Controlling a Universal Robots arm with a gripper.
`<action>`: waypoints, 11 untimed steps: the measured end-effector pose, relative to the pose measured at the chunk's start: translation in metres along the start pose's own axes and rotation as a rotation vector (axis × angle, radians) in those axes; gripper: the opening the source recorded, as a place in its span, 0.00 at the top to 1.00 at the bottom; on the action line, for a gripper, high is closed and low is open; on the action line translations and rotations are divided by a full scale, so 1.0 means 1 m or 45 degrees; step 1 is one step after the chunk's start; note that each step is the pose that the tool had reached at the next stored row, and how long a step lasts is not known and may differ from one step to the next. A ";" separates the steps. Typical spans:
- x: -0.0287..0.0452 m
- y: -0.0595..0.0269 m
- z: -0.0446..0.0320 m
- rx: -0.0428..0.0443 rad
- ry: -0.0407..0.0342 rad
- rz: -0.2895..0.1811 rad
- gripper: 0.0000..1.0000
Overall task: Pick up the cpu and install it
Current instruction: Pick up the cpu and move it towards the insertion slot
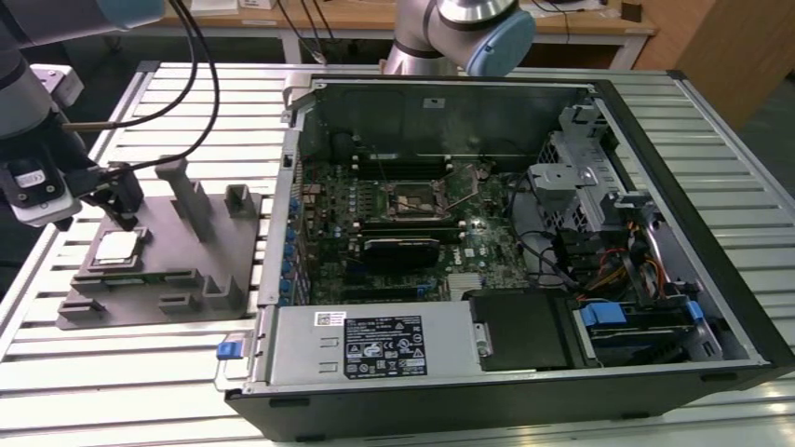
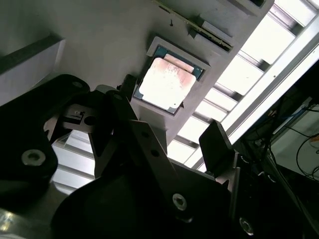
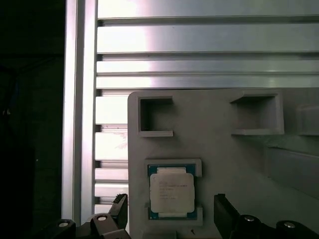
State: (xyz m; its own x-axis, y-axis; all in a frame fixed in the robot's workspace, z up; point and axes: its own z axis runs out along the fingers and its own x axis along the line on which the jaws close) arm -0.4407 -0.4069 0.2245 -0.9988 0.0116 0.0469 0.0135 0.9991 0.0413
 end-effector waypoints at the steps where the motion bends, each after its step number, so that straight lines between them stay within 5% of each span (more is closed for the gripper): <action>1: 0.0000 0.0000 0.0004 0.000 -0.0001 0.000 0.22; 11: -0.0002 -0.0001 0.0034 0.000 0.0000 0.000 0.22</action>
State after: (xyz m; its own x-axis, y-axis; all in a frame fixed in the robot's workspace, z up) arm -0.4407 -0.4069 0.2211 -0.9988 0.0115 0.0468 0.0134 0.9991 0.0413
